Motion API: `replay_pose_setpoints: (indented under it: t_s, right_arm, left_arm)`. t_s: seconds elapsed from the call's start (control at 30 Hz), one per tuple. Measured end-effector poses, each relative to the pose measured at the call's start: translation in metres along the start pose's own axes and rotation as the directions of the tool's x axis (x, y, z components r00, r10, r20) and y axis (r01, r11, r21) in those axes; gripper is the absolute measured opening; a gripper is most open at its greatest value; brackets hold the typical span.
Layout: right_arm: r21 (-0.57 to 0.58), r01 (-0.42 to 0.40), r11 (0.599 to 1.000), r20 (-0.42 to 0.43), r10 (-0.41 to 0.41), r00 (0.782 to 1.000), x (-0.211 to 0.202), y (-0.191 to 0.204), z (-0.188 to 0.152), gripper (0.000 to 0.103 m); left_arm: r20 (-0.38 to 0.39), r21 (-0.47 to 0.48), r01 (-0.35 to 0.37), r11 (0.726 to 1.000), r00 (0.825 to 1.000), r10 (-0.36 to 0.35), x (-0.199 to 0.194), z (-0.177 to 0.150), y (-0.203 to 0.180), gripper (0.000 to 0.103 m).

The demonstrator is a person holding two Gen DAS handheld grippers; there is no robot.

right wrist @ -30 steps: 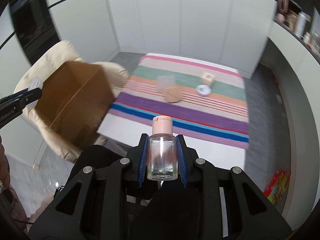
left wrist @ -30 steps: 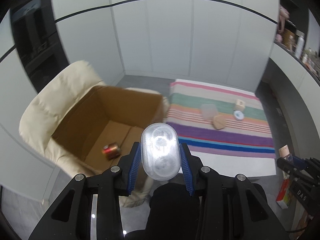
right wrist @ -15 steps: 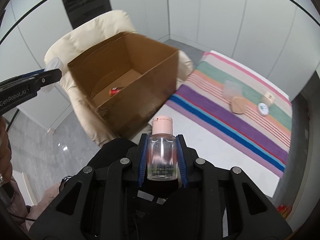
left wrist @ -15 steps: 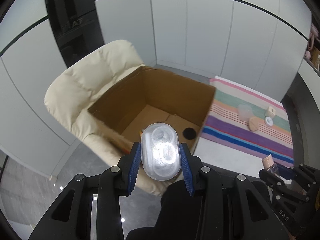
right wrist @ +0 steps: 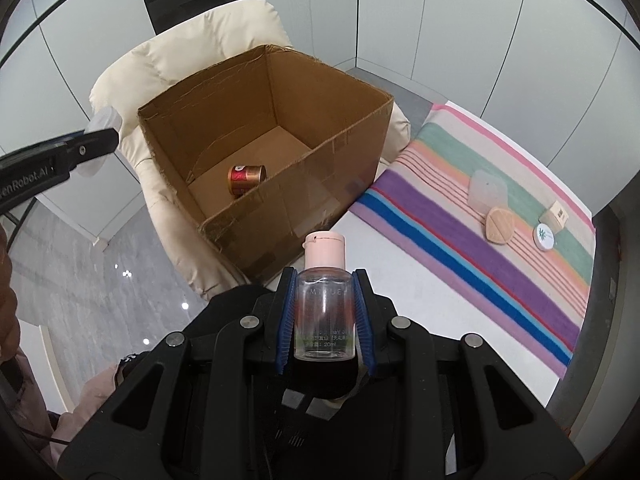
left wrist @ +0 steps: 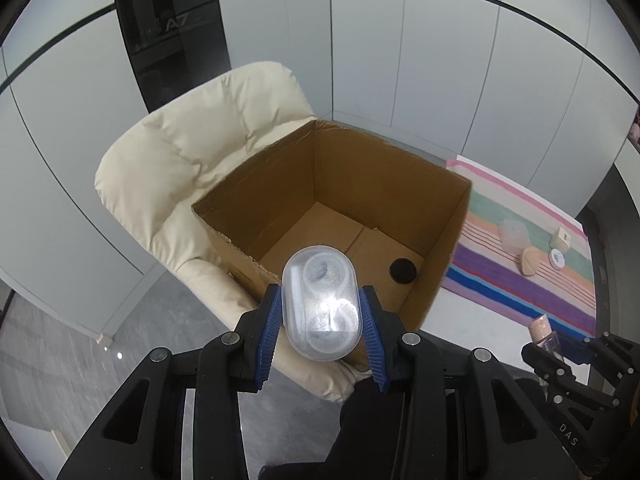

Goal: Organize objects
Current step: 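Carry the case with the left gripper and bottle with the right gripper to the box, then open both grippers to drop the case and bottle into the box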

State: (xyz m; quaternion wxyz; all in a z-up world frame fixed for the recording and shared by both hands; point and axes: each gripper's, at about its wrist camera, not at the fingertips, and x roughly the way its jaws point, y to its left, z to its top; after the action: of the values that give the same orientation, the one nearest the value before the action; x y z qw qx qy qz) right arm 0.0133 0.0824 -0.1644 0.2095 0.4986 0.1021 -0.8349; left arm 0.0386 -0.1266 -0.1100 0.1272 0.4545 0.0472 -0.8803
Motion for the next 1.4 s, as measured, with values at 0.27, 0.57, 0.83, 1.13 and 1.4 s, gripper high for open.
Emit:
replay_pose_setpoints:
  t_s: [0.27, 0.57, 0.83, 1.13, 1.4]
  right_arm:
    - [-0.062, -0.014, 0.998, -0.009, 0.014, 1.000, 0.034, 0.015, 0.044, 0.029]
    - [-0.134, -0.044, 0.990, -0.020, 0.041, 0.999, 0.075, 0.032, 0.099, 0.029]
    - [-0.154, -0.076, 0.985, -0.017, 0.075, 0.997, 0.103, 0.044, 0.131, 0.029]
    - [-0.228, -0.034, 0.973, 0.116, 0.062, 0.991, 0.096, 0.056, 0.131, 0.103]
    - [-0.181, -0.034, 0.983, 0.110, 0.054, 0.992, 0.096, 0.048, 0.128, 0.103]
  left_arm:
    - [-0.024, -0.027, 0.000, 1.000, 1.000, -0.001, 0.042, 0.027, -0.002, 0.040]
    - [-0.023, -0.030, -0.045, 0.999, 0.999, 0.044, 0.083, 0.057, -0.002, 0.040]
    - [-0.035, -0.033, -0.033, 0.999, 0.999, 0.032, 0.110, 0.061, -0.003, 0.040]
    - [0.092, -0.010, -0.071, 0.997, 0.993, 0.071, 0.091, 0.062, -0.007, 0.097]
    - [0.062, -0.070, -0.059, 0.996, 0.996, 0.063, 0.093, 0.058, 0.003, 0.097]
